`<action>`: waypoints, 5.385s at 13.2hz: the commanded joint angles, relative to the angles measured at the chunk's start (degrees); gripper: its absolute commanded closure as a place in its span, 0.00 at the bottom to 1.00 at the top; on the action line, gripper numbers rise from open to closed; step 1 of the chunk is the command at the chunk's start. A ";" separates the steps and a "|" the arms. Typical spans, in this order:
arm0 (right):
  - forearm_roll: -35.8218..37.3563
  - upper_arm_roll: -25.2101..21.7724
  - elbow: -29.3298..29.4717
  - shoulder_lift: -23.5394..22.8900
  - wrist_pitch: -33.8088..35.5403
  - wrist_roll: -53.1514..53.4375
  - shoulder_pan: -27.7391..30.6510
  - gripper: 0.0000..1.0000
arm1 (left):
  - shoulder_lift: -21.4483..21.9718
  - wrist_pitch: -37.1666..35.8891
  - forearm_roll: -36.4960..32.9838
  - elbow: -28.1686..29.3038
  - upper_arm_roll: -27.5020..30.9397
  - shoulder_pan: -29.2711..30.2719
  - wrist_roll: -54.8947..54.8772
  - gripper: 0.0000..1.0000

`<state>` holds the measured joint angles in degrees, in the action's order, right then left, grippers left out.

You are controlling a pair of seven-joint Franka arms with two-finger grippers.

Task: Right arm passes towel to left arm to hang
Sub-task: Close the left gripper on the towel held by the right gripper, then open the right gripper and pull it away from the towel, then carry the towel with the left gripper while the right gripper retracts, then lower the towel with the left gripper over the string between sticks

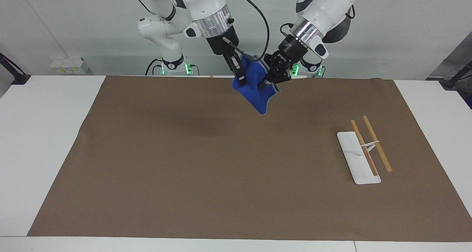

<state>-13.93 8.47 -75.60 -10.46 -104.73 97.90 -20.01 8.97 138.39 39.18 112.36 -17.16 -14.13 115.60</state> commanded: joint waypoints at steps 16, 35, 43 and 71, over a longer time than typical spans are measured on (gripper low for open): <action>-2.24 -0.03 -0.07 -1.05 -1.17 -27.28 4.44 0.12 | 0.96 1.09 -14.91 1.55 0.64 0.24 -1.87 1.00; 15.68 -0.20 -10.53 2.73 -0.74 -92.70 18.60 0.14 | 7.02 10.40 -49.98 16.92 0.73 11.75 -1.16 1.00; 21.13 -0.20 -7.02 2.38 6.99 -96.83 19.04 0.16 | 5.97 18.65 -56.58 20.62 0.64 21.06 -0.72 1.00; 13.58 -0.56 -18.00 10.99 8.41 -106.42 32.41 0.00 | -7.30 31.76 -68.80 19.83 0.81 34.26 6.84 1.00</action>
<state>0.74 7.41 -90.87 -1.49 -94.29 -7.52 12.08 2.22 169.02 -27.84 132.57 -16.00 19.08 120.46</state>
